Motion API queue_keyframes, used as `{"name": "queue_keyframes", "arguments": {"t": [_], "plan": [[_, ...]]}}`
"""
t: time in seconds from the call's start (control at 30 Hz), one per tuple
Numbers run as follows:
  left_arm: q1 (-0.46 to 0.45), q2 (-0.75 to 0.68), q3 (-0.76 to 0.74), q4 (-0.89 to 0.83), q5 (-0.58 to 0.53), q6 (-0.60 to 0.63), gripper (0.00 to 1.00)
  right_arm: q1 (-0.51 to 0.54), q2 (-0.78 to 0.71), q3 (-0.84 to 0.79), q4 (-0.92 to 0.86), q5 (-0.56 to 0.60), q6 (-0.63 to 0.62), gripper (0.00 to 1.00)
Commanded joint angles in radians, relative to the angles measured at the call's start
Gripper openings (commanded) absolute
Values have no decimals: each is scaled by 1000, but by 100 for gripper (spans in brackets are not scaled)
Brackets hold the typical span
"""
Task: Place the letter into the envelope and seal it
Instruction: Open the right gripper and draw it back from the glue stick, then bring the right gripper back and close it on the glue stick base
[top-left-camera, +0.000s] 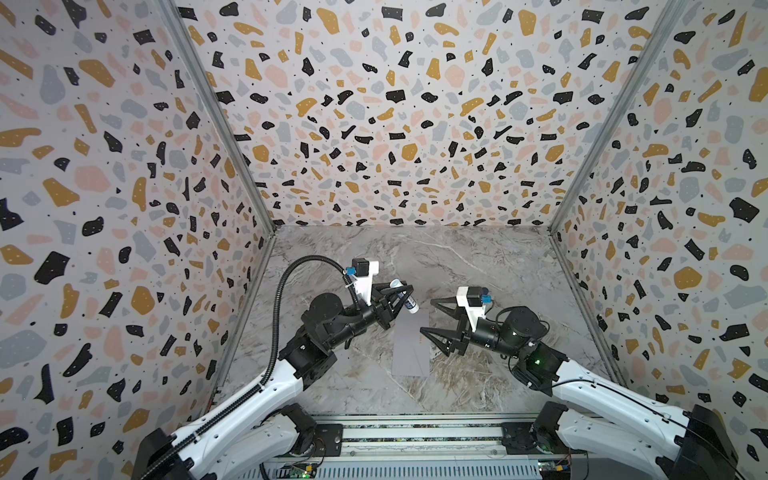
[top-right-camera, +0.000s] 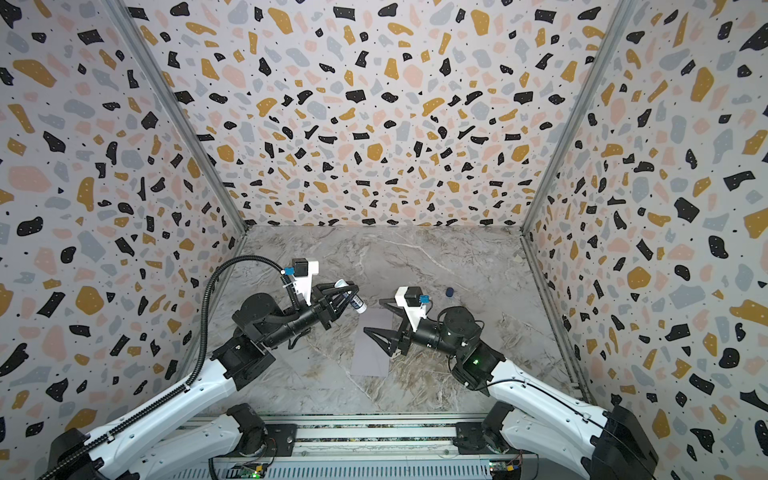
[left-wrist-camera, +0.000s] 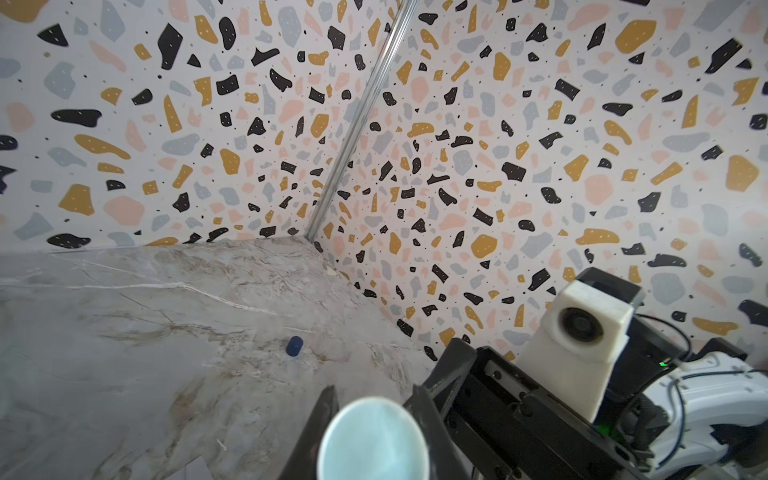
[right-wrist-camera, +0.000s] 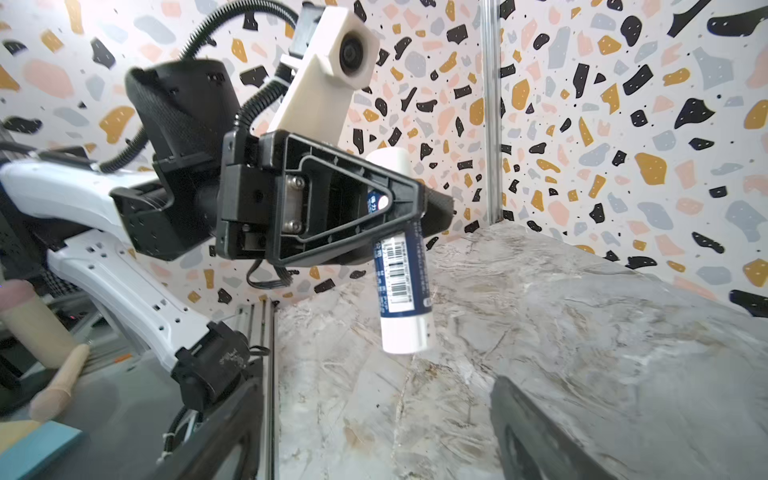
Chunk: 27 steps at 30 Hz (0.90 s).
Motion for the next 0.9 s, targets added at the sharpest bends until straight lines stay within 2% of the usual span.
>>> {"name": "queue_keyframes", "arguments": {"t": [0.0,0.33,0.87], "plan": [[5,2,13,138,71,-98,0,-10,23,-5,138,-71,128,82],[5,2,5,165,99,-103,0,-53,148,-6,387,-169,327,70],[5,-1,3,164,96,-98,0,-56,213,10,471,-186,373,48]]}}
